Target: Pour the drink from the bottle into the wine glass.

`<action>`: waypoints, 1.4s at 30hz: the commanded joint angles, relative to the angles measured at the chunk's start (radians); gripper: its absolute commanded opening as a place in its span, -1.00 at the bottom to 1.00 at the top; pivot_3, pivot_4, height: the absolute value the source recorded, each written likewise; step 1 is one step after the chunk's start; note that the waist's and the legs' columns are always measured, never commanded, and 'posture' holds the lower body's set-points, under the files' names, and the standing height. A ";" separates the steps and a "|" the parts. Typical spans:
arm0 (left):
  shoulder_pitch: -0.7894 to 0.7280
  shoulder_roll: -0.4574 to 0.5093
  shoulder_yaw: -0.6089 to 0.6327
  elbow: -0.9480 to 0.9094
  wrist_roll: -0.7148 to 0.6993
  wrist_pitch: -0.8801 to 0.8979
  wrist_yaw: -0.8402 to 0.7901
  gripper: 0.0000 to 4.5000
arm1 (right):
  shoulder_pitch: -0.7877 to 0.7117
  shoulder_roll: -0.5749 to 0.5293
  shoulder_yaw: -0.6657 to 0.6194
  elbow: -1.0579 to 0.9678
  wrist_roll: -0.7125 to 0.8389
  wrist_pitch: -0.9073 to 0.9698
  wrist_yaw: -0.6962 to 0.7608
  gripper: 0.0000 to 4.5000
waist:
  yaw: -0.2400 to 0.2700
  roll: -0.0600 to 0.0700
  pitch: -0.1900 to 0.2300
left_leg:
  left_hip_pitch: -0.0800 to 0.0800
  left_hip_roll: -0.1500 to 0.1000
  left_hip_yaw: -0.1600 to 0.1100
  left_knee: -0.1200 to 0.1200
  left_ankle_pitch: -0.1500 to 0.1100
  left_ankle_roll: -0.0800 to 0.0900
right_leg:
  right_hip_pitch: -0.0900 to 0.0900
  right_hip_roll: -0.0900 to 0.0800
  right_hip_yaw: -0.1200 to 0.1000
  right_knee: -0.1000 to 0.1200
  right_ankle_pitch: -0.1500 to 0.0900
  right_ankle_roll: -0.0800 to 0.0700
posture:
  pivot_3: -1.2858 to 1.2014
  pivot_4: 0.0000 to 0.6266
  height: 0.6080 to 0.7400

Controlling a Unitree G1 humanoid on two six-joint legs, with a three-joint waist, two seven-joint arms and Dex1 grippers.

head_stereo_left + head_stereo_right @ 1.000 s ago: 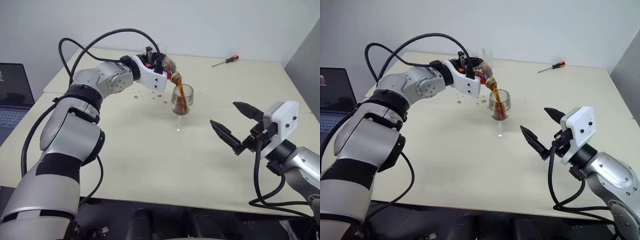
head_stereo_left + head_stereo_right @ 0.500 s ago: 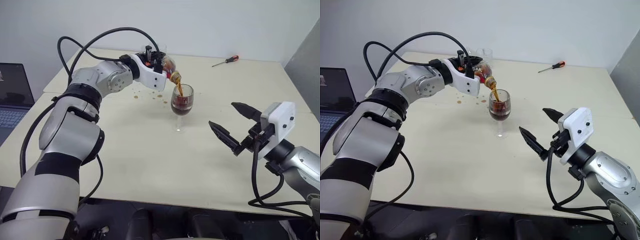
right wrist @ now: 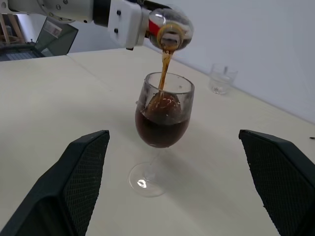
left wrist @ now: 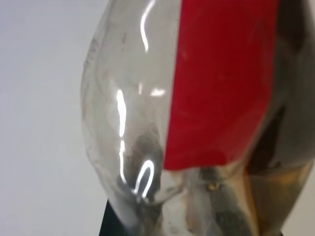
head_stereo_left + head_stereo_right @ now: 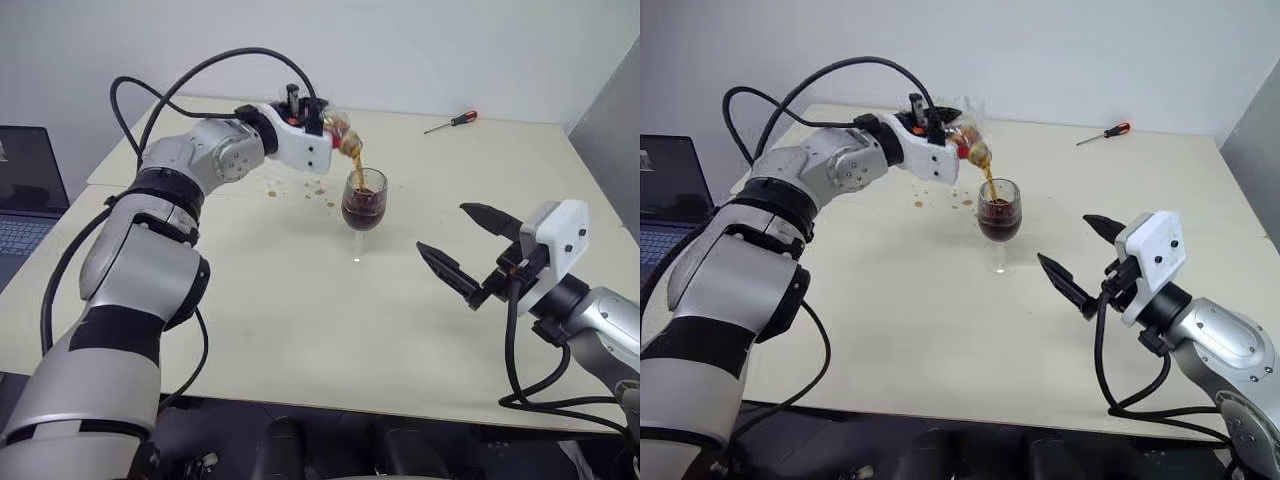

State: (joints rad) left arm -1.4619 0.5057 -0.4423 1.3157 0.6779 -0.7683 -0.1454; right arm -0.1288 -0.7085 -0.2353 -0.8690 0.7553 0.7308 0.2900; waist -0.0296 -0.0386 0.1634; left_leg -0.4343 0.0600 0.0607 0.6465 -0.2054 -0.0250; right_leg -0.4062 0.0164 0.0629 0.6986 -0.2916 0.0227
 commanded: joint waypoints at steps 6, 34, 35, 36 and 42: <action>0.042 -0.057 0.237 -0.018 -0.310 0.089 -0.283 -0.70 | -0.046 -0.007 -0.004 -0.010 0.002 -0.017 0.025 1.00 | 0.000 0.000 0.000 | 0.000 0.000 0.000 0.001 0.000 0.000 | 0.000 0.000 0.000 0.001 0.000 0.000 | 0.03 -0.52 1.00; 0.600 -0.139 0.747 -0.336 -0.874 0.608 -0.194 -0.70 | -0.494 -0.035 0.189 0.184 0.081 0.123 0.210 1.00 | 0.002 -0.001 0.000 | 0.000 0.003 -0.002 0.014 0.000 0.001 | 0.001 -0.001 -0.001 0.014 0.000 0.000 | 0.03 -0.52 1.00; 0.608 -0.140 0.747 -0.338 -0.874 0.607 -0.183 -0.70 | -0.496 -0.038 0.190 0.186 0.082 0.126 0.214 1.00 | 0.002 -0.001 0.000 | 0.000 0.003 -0.002 0.014 0.000 0.001 | 0.001 -0.001 -0.001 0.014 0.000 0.000 | 0.03 -0.52 1.00; 0.620 -0.141 0.745 -0.342 -0.873 0.600 -0.179 -0.70 | -0.497 -0.042 0.193 0.187 0.084 0.133 0.219 1.00 | 0.001 -0.001 0.000 | 0.000 0.003 -0.002 0.014 0.000 0.001 | 0.001 -0.001 -0.001 0.014 0.000 0.000 | 0.03 -0.52 1.00; 0.660 -0.158 0.745 -0.357 -0.880 0.599 -0.155 0.18 | -0.506 -0.052 0.220 0.203 0.058 0.153 0.225 1.00 | -0.002 -0.001 0.000 | 0.001 0.003 -0.002 0.014 0.000 0.001 | 0.000 0.000 -0.001 0.015 0.000 0.000 | 0.03 -0.52 1.00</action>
State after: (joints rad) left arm -0.8094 0.3489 0.2915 1.0001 -0.1886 -0.1570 -0.3100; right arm -0.6101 -0.7510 -0.0079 -0.6611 0.8332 0.8884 0.5142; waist -0.0317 -0.0393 0.1632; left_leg -0.4337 0.0627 0.0583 0.6605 -0.2055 -0.0245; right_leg -0.4057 0.0163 0.0623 0.7132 -0.2917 0.0226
